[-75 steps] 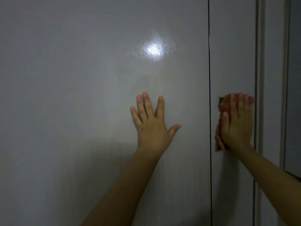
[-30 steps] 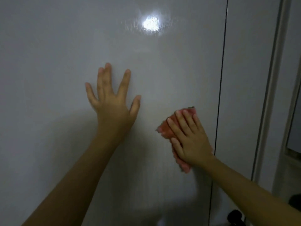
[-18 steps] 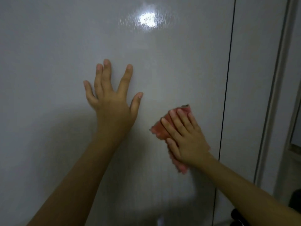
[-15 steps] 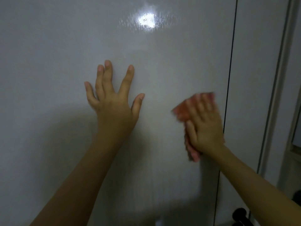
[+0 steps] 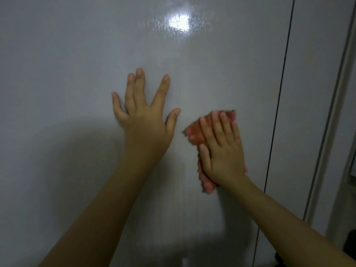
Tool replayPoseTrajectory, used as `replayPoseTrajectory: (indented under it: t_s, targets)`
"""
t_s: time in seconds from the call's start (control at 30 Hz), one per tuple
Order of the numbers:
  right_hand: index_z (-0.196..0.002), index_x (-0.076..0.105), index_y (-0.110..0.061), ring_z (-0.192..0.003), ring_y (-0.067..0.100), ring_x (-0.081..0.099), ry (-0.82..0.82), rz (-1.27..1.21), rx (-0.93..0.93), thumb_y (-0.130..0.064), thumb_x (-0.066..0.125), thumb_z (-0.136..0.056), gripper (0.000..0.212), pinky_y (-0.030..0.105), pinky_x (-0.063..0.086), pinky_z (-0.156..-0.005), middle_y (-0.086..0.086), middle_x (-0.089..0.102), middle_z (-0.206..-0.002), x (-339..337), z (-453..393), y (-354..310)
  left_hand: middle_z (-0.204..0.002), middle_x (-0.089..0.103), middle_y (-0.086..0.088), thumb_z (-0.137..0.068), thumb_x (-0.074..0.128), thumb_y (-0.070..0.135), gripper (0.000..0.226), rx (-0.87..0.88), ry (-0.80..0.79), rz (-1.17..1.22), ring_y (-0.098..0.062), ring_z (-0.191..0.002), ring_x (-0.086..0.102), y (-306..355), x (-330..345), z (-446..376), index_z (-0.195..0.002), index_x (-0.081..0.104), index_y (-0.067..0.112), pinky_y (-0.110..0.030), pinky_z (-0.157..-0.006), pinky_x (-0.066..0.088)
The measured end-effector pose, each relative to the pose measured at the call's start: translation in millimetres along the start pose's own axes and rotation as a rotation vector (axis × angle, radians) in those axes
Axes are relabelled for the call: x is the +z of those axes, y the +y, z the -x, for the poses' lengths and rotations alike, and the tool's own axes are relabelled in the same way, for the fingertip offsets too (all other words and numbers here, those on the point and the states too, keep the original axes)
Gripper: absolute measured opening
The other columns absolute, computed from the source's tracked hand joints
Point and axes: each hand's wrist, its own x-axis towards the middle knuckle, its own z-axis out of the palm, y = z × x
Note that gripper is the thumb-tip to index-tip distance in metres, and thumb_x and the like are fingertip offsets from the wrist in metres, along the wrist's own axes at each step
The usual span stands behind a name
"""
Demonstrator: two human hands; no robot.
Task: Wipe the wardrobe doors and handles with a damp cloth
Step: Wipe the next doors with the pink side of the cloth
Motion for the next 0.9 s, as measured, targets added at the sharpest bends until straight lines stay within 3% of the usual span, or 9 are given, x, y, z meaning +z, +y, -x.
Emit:
replayPoseTrajectory:
  t_s: [0.07, 0.13, 0.27, 0.33, 0.47, 0.53, 0.73, 0.8, 0.9]
  targets:
    - [-0.149, 0.018, -0.011, -0.145, 0.028, 0.013, 0.078, -0.042, 0.201, -0.029, 0.033, -0.096, 0.057, 0.043, 0.005, -0.119, 0.009, 0.016, -0.155, 4.1, -7.6, -17.2, -0.151, 0.03, -0.024, -0.091, 0.05, 0.048, 0.059, 0.0, 0.007, -0.009, -0.04, -0.141, 0.026, 0.7, 0.9, -0.3, -0.145, 0.042, 0.024, -0.063, -0.108, 0.018]
    - [-0.149, 0.015, -0.012, -0.145, 0.03, 0.012, 0.071, -0.066, 0.237, -0.029, 0.032, -0.096, 0.058, 0.044, 0.004, -0.119, 0.009, 0.015, -0.154, 11.9, 1.2, -37.4, -0.151, 0.03, -0.025, -0.091, 0.049, 0.048, 0.059, 0.003, 0.01, -0.016, -0.04, -0.141, 0.027, 1.4, 2.0, -0.4, -0.145, 0.042, 0.023, -0.063, -0.108, 0.017]
    - [-0.149, 0.019, -0.018, -0.147, 0.025, 0.008, -0.113, 0.006, -0.23, -0.032, 0.029, -0.099, 0.053, 0.043, 0.004, -0.119, 0.007, 0.016, -0.155, 11.7, 33.7, -28.5, -0.151, 0.031, -0.024, -0.092, 0.046, 0.049, 0.059, 0.001, 0.0, -0.027, -0.039, -0.141, 0.027, 0.2, 1.1, 0.1, -0.145, 0.042, 0.024, -0.063, -0.108, 0.017]
    - [-0.149, 0.019, -0.018, -0.147, 0.023, 0.007, -0.119, 0.025, -0.279, -0.033, 0.03, -0.099, 0.053, 0.042, 0.004, -0.119, 0.007, 0.017, -0.156, 5.6, 25.8, -10.9, -0.151, 0.032, -0.023, -0.091, 0.046, 0.051, 0.059, 0.009, -0.002, -0.05, -0.038, -0.14, 0.029, -1.3, -0.4, 0.2, -0.144, 0.043, 0.025, -0.061, -0.108, 0.02]
    - [-0.149, 0.013, -0.011, -0.146, 0.025, 0.007, 0.028, -0.023, 0.154, -0.03, 0.032, -0.096, 0.059, 0.043, 0.003, -0.12, 0.009, 0.012, -0.155, 1.1, -14.8, -21.6, -0.148, 0.039, -0.019, -0.094, 0.046, 0.047, 0.054, 0.06, 0.032, -0.058, -0.033, -0.136, 0.038, -12.4, -6.3, -2.4, -0.143, 0.046, 0.024, -0.054, -0.104, 0.025]
    - [-0.149, 0.011, -0.009, -0.146, 0.029, 0.008, 0.061, -0.049, 0.265, -0.029, 0.03, -0.097, 0.059, 0.043, 0.002, -0.12, 0.01, 0.01, -0.155, 6.1, -17.1, -45.4, -0.146, 0.042, -0.019, -0.095, 0.048, 0.043, 0.052, 0.064, 0.052, -0.054, -0.032, -0.133, 0.042, -22.8, -10.2, -1.8, -0.142, 0.046, 0.022, -0.053, -0.104, 0.026]
    - [-0.147, 0.027, -0.015, -0.144, 0.028, 0.02, -0.122, 0.026, -0.4, -0.033, 0.041, -0.094, 0.058, 0.043, 0.009, -0.119, 0.01, 0.024, -0.152, 7.9, 16.5, -38.8, -0.15, 0.032, -0.023, -0.094, 0.049, 0.043, 0.053, -0.029, 0.049, -0.125, -0.038, -0.137, 0.034, -52.5, -27.7, 2.7, -0.144, 0.044, 0.023, -0.06, -0.108, 0.018]
    - [-0.147, 0.026, -0.014, -0.143, 0.028, 0.021, -0.075, 0.011, -0.296, -0.033, 0.041, -0.094, 0.058, 0.043, 0.008, -0.119, 0.01, 0.023, -0.153, 4.9, 1.5, -37.1, -0.149, 0.035, -0.024, -0.094, 0.051, 0.041, 0.052, -0.028, 0.059, -0.113, -0.04, -0.136, 0.036, -60.4, -30.9, 0.6, -0.142, 0.048, 0.022, -0.06, -0.107, 0.021]
    - [-0.148, 0.018, -0.011, -0.145, 0.029, 0.015, 0.045, -0.036, 0.077, -0.031, 0.035, -0.096, 0.059, 0.044, 0.006, -0.119, 0.009, 0.015, -0.154, 6.1, -27.4, -59.2, -0.142, 0.044, -0.024, -0.093, 0.055, 0.038, 0.046, -0.007, 0.112, -0.058, -0.04, -0.129, 0.042, -66.8, -31.3, -2.0, -0.136, 0.054, 0.021, -0.054, -0.102, 0.029]
